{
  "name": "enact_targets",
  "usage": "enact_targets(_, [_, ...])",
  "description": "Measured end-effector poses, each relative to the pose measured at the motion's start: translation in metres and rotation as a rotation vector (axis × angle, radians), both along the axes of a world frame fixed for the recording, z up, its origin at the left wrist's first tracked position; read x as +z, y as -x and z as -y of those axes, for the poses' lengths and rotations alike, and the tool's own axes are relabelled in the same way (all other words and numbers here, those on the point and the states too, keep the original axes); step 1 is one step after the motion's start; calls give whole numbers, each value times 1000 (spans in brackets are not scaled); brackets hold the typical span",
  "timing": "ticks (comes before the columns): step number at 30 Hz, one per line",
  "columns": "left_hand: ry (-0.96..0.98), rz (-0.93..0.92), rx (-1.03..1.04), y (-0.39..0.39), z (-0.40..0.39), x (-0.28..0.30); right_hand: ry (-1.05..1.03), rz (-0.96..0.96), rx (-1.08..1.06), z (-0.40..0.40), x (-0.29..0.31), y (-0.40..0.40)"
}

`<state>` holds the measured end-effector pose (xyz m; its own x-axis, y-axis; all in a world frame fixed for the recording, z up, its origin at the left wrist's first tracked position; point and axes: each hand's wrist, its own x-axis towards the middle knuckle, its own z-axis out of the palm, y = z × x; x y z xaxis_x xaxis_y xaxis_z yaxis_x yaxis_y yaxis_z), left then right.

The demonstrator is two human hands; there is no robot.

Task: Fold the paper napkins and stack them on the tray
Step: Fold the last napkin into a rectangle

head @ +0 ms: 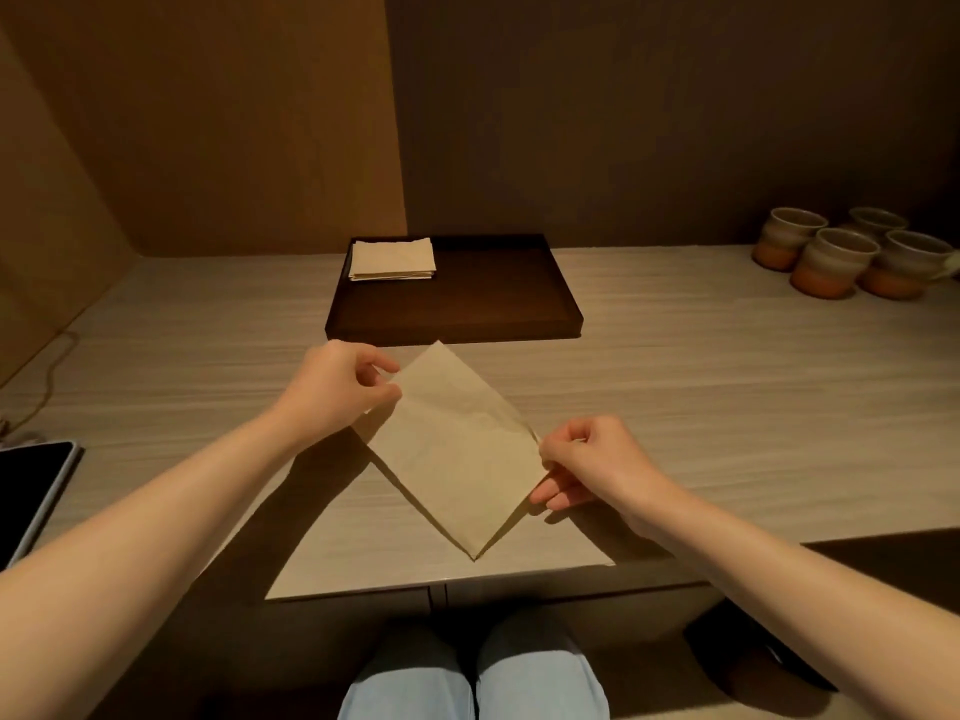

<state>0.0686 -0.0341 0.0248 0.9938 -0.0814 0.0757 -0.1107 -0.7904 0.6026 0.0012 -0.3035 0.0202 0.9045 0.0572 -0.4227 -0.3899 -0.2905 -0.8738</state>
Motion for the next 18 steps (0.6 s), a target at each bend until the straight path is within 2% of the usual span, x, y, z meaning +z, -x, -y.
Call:
enact_targets(2, [-88, 41, -6, 1, 7, -10, -12, -24, -3, 0, -2, 6])
enact_targets(6, [-195, 262, -78, 33, 26, -23, -67, -57, -25, -2, -5, 11])
enact_targets(9, [-282, 232, -313, 70, 34, -35, -113, -97, -25, -2, -3, 13])
enact_targets(12, [-487, 209, -487, 95, 30, -51, -90, -97, 9, -1, -2, 19])
enact_targets(15, [-552, 176, -552, 111, 24, -56, -22, -4, 50, 3, -1, 28])
enact_targets(18, [-511, 148, -625, 120, 20, -57, 108, 267, 62, 10, 1, 34])
